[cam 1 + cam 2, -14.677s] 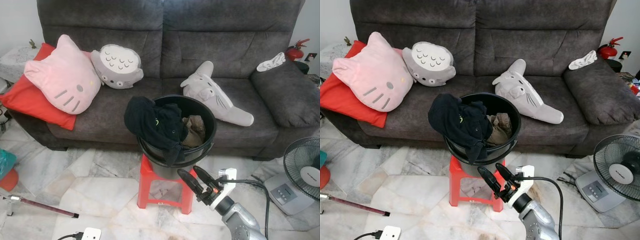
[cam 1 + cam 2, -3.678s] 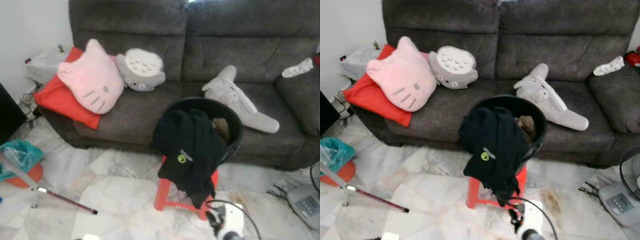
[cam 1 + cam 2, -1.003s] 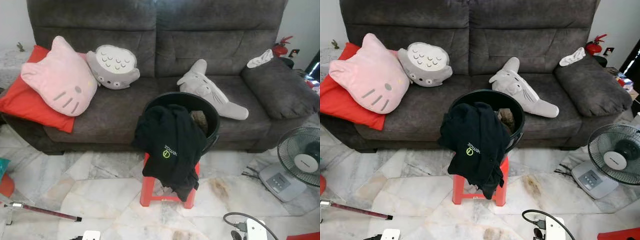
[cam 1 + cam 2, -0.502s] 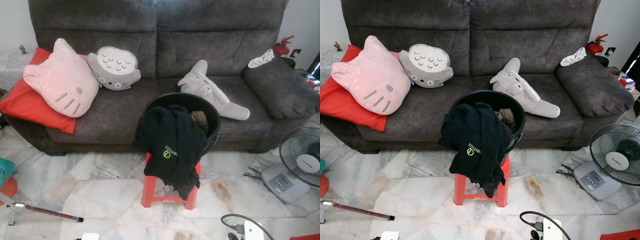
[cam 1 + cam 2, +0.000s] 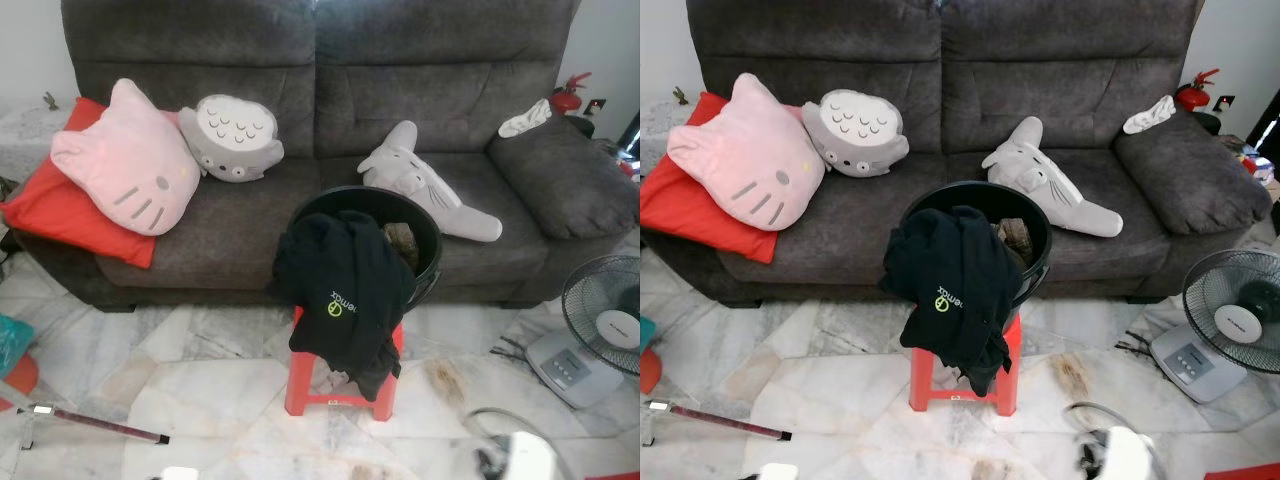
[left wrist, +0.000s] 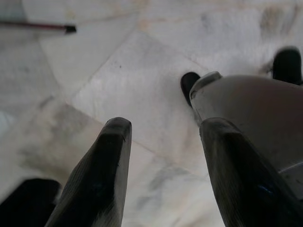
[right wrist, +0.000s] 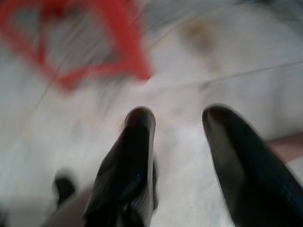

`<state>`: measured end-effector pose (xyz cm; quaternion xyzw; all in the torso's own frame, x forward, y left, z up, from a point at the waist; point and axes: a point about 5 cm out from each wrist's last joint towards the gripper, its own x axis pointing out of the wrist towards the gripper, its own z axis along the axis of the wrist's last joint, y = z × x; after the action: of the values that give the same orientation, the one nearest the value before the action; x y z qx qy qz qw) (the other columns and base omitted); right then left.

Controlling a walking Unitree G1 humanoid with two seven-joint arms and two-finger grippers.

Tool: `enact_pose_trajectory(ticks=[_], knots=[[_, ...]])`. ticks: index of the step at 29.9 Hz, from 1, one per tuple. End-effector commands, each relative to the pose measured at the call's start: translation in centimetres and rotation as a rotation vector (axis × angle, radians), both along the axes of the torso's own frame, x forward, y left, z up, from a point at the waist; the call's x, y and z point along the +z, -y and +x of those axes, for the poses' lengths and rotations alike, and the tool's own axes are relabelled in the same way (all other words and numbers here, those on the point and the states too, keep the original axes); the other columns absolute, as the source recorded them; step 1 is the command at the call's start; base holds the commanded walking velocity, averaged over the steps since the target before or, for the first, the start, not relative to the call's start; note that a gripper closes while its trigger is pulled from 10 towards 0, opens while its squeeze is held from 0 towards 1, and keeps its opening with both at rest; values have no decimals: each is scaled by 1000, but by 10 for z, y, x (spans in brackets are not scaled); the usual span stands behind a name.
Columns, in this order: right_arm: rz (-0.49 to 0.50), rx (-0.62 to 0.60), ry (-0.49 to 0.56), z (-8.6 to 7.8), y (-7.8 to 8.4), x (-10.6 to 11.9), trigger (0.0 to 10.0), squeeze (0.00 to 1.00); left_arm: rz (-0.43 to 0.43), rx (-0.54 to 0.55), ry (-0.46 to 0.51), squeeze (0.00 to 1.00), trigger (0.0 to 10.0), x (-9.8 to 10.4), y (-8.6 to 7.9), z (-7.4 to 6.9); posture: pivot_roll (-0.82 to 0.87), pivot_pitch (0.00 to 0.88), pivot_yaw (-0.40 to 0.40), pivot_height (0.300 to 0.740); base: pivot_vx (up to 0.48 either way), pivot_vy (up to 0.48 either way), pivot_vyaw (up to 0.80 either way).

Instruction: Hang hanger

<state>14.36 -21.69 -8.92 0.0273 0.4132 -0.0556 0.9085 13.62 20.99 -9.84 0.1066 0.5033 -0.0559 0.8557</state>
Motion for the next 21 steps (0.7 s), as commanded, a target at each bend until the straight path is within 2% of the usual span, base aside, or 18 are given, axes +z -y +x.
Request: enact_pose_trajectory(ticks=[1,3,7,10,13,15,21], knots=[[-20,77,-15,-5,1,-1,10000,0,-7,17,18,0,10000,1,0,0,-127,0,-16,740,0,0,0],[-40,8,11,-2,16,4,10000,0,-5,50,45,0,10000,2,-1,3,-139,0,-12,740,0,0,0],[-62,-88,13,-4,27,5,10000,0,-20,107,14,0,10000,0,-2,-2,-174,0,0,740,0,0,0],[-61,-94,18,-4,28,6,10000,0,-25,115,14,0,10000,-1,-2,-2,-170,0,-2,740,0,0,0],[-101,-72,20,-3,29,6,10000,0,-32,118,22,0,10000,0,-2,-2,-157,0,-9,740,0,0,0],[-77,-223,57,-3,34,8,10000,0,-37,140,31,0,10000,0,-3,-1,-155,0,-3,740,0,0,0],[-27,-268,60,0,32,8,10000,0,-36,165,29,0,10000,1,-5,0,-135,38,-2,740,0,0,0]])
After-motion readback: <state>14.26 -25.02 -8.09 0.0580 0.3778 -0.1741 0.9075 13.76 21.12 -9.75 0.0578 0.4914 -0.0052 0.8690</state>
